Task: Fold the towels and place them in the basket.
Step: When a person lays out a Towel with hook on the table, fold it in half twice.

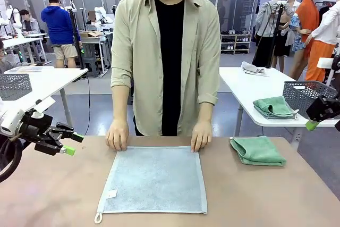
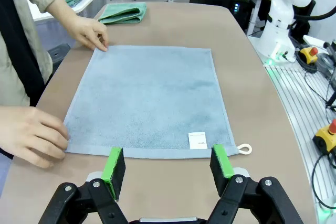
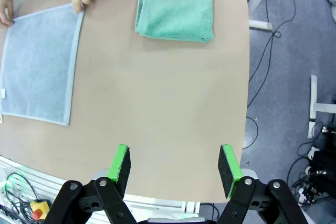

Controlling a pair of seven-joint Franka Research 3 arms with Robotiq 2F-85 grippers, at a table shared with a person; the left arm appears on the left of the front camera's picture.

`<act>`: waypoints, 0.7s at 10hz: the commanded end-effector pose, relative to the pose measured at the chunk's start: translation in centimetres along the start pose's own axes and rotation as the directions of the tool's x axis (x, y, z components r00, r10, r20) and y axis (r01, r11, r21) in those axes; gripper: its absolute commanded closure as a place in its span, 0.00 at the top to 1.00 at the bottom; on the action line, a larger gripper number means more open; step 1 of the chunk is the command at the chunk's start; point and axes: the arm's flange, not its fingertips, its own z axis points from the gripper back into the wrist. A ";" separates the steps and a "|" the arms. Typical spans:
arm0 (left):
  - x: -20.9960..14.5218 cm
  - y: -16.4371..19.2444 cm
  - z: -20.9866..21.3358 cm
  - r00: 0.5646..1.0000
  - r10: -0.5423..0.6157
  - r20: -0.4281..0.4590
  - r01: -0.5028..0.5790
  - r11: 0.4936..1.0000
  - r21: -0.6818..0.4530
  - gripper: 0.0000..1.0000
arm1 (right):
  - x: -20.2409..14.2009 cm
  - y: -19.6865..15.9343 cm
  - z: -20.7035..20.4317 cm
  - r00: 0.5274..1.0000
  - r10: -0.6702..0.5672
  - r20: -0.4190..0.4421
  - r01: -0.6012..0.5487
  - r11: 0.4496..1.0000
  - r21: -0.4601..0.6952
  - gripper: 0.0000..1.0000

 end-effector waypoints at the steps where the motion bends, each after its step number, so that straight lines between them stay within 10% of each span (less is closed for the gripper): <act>1: 0.2 -0.1 0.2 1.000 0.005 0.001 -0.005 1.000 -0.011 0.83 | 0.3 0.0 0.0 1.000 -0.013 0.000 0.013 1.000 -0.010 0.84; 7: 0.0 0.0 0.0 1.000 0.000 0.000 0.000 1.000 0.000 0.83 | 0.0 0.0 0.0 1.000 0.000 0.000 0.000 1.000 0.000 0.84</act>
